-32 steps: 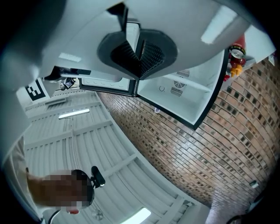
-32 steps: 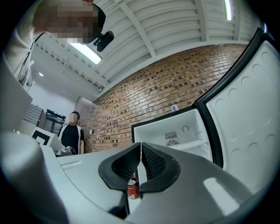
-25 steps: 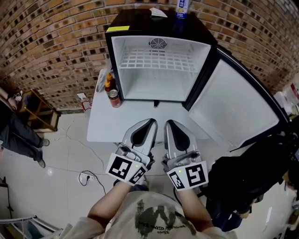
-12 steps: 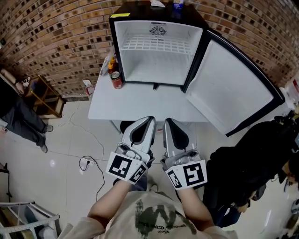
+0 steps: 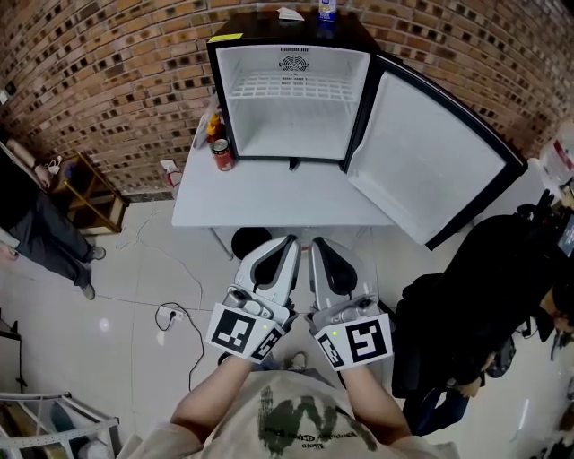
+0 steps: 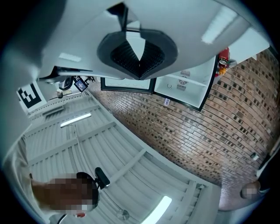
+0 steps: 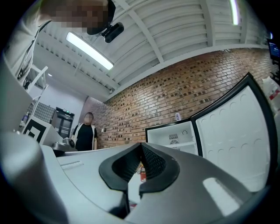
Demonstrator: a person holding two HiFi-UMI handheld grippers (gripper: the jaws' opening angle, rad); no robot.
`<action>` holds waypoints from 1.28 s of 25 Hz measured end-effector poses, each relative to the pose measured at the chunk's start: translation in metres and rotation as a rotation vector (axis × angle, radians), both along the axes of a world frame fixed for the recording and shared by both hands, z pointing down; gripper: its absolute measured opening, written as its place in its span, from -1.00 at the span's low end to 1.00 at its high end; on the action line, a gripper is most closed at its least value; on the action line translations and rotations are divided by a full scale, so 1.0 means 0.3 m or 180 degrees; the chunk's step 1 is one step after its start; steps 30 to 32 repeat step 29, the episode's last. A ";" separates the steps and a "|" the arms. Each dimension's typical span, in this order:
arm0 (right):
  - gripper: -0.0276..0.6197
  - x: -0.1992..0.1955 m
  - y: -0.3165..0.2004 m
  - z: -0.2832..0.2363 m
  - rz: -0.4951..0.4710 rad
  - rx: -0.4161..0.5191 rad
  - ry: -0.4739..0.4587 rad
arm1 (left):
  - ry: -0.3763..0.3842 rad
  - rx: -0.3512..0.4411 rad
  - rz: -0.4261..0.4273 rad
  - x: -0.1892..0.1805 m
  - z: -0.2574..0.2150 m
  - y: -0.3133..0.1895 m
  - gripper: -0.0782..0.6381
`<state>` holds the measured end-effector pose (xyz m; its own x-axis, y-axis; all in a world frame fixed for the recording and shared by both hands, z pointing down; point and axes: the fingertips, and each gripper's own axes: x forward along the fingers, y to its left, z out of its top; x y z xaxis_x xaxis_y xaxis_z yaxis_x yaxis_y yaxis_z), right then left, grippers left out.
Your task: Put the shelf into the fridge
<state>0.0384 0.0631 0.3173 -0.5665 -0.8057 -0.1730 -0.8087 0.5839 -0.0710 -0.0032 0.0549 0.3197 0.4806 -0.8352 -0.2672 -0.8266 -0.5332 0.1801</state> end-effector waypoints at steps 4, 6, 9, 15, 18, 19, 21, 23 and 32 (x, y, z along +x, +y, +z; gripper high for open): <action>-0.91 -0.011 0.010 -0.008 0.0070 0.0010 0.0034 | -0.0006 -0.0009 0.0075 -0.002 -0.004 0.013 -0.78; -0.91 -0.013 0.016 -0.016 0.0106 0.0016 0.0030 | -0.0006 -0.0005 0.0099 -0.006 -0.010 0.018 -0.78; -0.91 -0.023 0.030 -0.023 0.0133 0.0024 0.0028 | -0.0006 0.0016 0.0128 -0.014 -0.020 0.032 -0.78; -0.91 -0.047 0.052 -0.020 0.0179 0.0022 0.0056 | 0.0041 0.0019 0.0193 -0.029 -0.022 0.050 -0.78; -0.91 -0.071 0.060 -0.018 0.0171 0.0027 0.0083 | 0.0047 0.0024 0.0195 -0.046 -0.021 0.059 -0.78; -0.91 -0.081 0.063 -0.019 0.0168 0.0030 0.0089 | 0.0046 0.0027 0.0192 -0.053 -0.023 0.062 -0.78; -0.91 -0.091 0.066 -0.022 0.0174 0.0032 0.0099 | 0.0049 0.0027 0.0194 -0.060 -0.028 0.063 -0.78; -0.91 -0.086 0.066 -0.024 0.0183 0.0027 0.0110 | 0.0058 0.0025 0.0200 -0.056 -0.032 0.061 -0.78; -0.91 -0.083 0.069 -0.031 0.0210 -0.0011 0.0114 | 0.0071 0.0000 0.0223 -0.052 -0.043 0.064 -0.78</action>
